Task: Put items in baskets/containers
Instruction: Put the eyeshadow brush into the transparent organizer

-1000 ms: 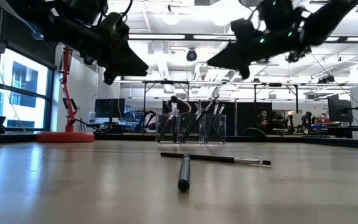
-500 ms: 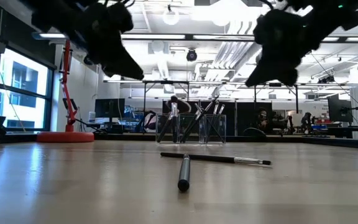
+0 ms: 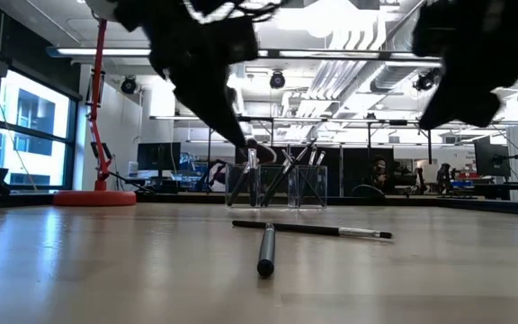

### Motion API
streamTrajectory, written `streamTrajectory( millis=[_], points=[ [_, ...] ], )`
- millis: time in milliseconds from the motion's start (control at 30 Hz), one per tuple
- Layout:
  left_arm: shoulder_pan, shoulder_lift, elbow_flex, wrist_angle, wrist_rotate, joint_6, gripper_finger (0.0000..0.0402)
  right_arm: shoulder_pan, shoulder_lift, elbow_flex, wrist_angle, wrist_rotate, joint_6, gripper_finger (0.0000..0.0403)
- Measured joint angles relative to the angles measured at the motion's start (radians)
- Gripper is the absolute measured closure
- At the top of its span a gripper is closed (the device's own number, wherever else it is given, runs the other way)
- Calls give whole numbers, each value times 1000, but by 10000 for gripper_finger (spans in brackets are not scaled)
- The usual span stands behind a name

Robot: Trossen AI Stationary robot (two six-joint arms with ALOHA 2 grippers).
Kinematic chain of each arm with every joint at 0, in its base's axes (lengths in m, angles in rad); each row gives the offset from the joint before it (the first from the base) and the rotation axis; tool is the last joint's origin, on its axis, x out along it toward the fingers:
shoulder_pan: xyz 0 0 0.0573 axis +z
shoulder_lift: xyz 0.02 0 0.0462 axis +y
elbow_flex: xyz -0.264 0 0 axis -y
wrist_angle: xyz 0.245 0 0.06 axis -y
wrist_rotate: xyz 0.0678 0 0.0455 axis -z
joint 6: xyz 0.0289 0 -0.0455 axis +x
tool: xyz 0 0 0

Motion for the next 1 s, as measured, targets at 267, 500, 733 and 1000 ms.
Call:
streamTrajectory(
  millis=[267, 500, 733, 1000],
  points=[
    [-64, 206, 167, -97, -1, 85, 301, 161, 93, 0, 23, 134, 112, 402],
    [-85, 290, 208, -94, -1, 181, 301, 206, 186, 0, 64, 106, 140, 402],
    [-83, 298, 218, -125, 6, 193, 301, 214, 236, 0, 88, 98, 167, 402],
    [-81, 341, 221, -116, 40, 231, 301, 214, 240, 0, 102, 88, 165, 402]
  ],
)
